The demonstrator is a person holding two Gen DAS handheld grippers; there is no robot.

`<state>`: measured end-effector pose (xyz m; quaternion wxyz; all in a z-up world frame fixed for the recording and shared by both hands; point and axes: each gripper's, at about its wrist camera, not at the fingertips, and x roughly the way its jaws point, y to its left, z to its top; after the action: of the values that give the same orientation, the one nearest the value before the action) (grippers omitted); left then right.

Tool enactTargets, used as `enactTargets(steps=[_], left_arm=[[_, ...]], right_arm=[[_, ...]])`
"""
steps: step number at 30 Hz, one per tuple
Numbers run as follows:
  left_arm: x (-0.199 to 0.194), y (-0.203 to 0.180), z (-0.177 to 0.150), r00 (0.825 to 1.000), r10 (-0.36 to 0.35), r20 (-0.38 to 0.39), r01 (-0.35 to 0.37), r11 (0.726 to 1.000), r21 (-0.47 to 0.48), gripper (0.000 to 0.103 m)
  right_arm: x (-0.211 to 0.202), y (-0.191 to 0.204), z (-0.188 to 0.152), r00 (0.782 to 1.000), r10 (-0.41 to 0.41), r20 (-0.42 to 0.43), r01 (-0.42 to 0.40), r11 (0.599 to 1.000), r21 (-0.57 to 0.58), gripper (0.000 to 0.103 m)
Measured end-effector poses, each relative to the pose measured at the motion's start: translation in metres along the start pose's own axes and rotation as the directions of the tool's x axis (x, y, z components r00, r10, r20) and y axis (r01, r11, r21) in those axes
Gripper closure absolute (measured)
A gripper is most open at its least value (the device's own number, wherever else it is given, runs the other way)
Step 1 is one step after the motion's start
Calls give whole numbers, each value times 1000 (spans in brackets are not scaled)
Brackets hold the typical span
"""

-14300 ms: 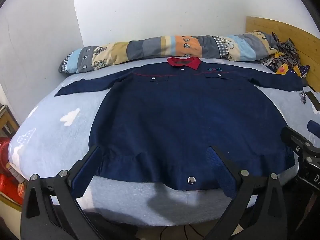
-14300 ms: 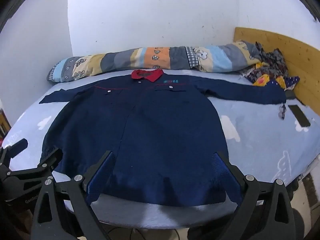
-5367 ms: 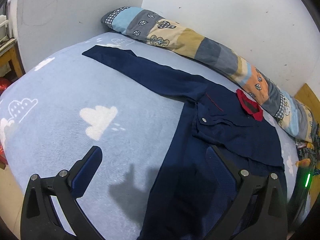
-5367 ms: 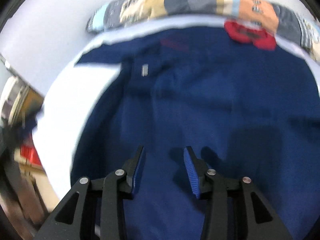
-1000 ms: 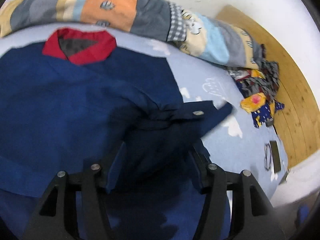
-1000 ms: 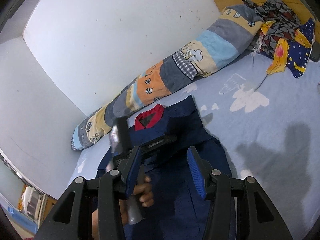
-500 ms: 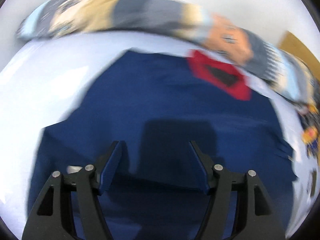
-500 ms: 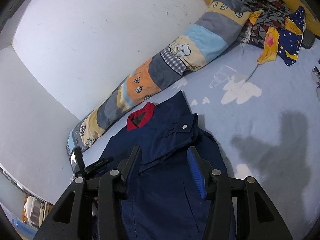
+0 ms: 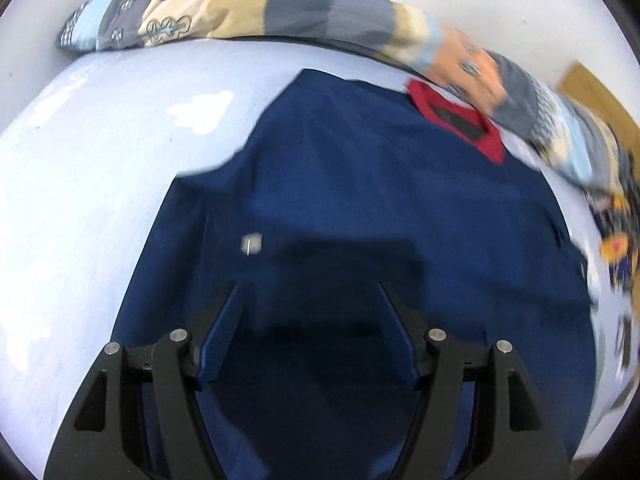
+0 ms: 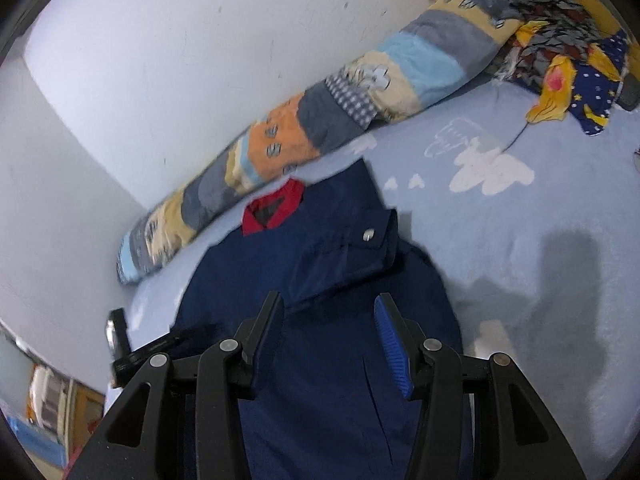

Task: Fold large clothes

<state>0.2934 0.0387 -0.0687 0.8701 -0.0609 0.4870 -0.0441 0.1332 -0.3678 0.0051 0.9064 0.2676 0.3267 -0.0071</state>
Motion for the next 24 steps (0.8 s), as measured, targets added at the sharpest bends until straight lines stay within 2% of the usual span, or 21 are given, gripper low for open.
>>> enactTargets(steps=[2,8,11,12,13,16,17,20,24], left_arm=[[-15,-3,-25,1000,-14,-20,15,999,32,36],[-55,-4,-82,999,26,-23,-25,996,81,35],[-55,-3,-103,996,63,-55,-57,993,104,35],[-50,0,-111,992,95,-81,-86,990,111,32],[-46,4,-118,989,105,-105,-95,990,100,24],[-54,3,-131,988,110,-109,-97,988,119,22],[-58,1,-132,989,99,-107,-86,989,123,22],[-94,15,-136,999,26,-37,-22,996,84,22],[-127,72,-128,999,-28,38,30,997,-72,21]], right_arm=[[9,7,-10,999,-21,-31,19,999,-43,52],[34,33,-46,989,-82,-127,53,975,-215,52],[48,45,-74,974,-123,-192,64,955,-290,53],[53,47,-87,966,-136,-219,64,949,-307,53],[57,48,-97,960,-153,-236,72,946,-317,54],[69,44,-129,923,-208,-323,86,932,-353,55],[67,42,-136,921,-221,-321,96,927,-363,55],[42,34,-137,936,-188,-298,89,944,-317,55],[-12,3,-126,972,-84,-222,52,988,-143,54]])
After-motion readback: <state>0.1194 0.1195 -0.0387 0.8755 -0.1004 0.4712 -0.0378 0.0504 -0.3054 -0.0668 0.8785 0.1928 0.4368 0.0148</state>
